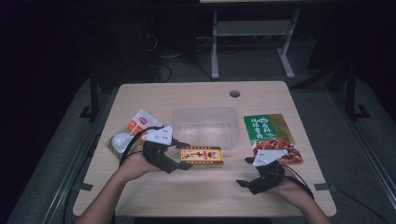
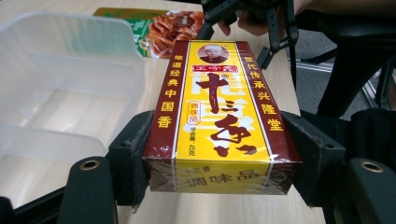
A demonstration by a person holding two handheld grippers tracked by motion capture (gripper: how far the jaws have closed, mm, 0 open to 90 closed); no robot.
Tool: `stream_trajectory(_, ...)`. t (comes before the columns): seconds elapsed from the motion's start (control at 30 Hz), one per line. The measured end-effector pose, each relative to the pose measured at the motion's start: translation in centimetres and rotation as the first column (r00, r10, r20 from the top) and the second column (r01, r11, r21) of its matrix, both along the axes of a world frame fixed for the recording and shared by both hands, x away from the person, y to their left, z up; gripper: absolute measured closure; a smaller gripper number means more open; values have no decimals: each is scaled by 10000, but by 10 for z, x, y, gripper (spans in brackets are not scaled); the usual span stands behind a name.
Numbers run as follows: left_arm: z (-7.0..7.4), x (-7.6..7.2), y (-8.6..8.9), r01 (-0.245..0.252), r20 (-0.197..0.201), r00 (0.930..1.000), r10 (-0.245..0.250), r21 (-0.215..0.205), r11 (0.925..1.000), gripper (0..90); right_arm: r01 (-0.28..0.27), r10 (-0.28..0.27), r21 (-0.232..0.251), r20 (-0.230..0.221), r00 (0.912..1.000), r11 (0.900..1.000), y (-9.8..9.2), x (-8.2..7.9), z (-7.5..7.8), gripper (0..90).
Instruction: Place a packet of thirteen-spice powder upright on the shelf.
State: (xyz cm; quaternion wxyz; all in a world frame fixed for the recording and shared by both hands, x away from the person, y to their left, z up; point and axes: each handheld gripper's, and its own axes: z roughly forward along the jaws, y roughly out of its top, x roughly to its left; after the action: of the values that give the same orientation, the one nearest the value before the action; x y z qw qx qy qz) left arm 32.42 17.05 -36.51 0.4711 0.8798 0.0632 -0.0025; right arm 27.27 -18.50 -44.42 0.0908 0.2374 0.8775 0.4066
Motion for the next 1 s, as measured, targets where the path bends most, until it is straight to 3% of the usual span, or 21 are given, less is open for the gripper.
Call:
stream_trajectory(0.23, 15, 13, -7, -9, 124, 9999, 10, -14, 10000, 318, -128, 126, 124, 161, 9998, 9998, 1, 0, 0, 144)
stream_trajectory(0.5, 22, 34, -15, -104, 216, 9997, 98, 268, 9996, 318, -339, 337, 131, 165, 9993, 9993, 4, -1, 0, 142)
stream_trajectory(0.77, 33, 58, -26, -89, 586, 9983, 52, 631, 9980, 318, -547, 542, 233, 228, 9983, 9982, 7, -5, 0, 141)
stream_trajectory(1.0, 36, 81, -38, -62, 546, 9985, 18, 803, 9968, 318, -501, 495, 287, 215, 9985, 9983, 4, -4, 0, 141)
